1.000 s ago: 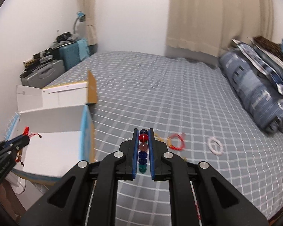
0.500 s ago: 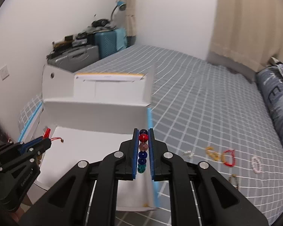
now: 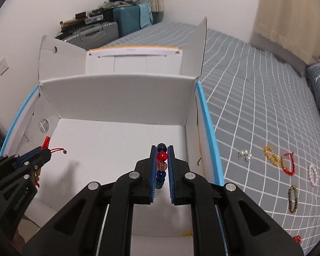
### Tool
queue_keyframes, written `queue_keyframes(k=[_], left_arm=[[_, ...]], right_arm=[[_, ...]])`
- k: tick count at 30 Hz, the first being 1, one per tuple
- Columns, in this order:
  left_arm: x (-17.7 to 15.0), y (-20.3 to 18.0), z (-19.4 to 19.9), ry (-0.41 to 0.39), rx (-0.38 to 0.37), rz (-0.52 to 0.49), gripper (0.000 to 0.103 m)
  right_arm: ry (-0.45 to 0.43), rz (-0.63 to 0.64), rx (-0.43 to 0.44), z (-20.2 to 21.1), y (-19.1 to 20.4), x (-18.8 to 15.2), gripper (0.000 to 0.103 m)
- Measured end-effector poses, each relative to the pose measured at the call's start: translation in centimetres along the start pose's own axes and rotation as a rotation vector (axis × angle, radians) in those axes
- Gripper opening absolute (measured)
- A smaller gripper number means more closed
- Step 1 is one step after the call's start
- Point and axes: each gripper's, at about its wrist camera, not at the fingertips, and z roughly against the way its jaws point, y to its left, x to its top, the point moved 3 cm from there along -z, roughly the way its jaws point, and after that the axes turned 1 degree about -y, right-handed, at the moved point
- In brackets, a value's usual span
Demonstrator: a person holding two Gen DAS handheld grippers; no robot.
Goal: Organize jewelry
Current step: 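Carry both held bracelets over the open white box with both tools, then open both tools to drop the bracelets into the box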
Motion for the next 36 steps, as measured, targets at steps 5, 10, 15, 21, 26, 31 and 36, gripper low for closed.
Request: queue_keyframes(k=[5, 10, 15, 21, 26, 31, 36], left_arm=[[-0.3, 0.2, -1.2, 0.029, -0.015, 0.003, 0.010], [-0.1, 0.8, -1.6, 0.036, -0.004, 0.018, 0.010], [-0.1, 0.6, -1.4, 0.030, 0.016, 0.021, 0.014], [0.1, 1.0, -0.2, -0.016, 0.049, 0.031, 0.064], [0.3, 1.4, 0.8, -0.054, 0.079, 0.034, 0.082], [0.5, 1.8, 1.7, -0.085, 0.082, 0.048, 0.092], [0.8, 1.9, 2.7, -0.109, 0.073, 0.055, 0.097]], right_arm=[[0.049, -0.005, -0.010, -1.2, 0.1, -0.5, 0.009], [0.066, -0.010, -0.012, -1.8, 0.1, -0.7, 0.009], [0.060, -0.004, -0.014, -1.7, 0.2, -0.7, 0.009], [0.041, -0.012, -0.019, -1.1, 0.0, -0.4, 0.050], [-0.014, -0.015, -0.036, 0.3, -0.3, -0.1, 0.080], [-0.062, -0.016, -0.052, 1.7, -0.4, 0.1, 0.091], [-0.108, -0.028, -0.062, 3.5, -1.3, 0.3, 0.095]])
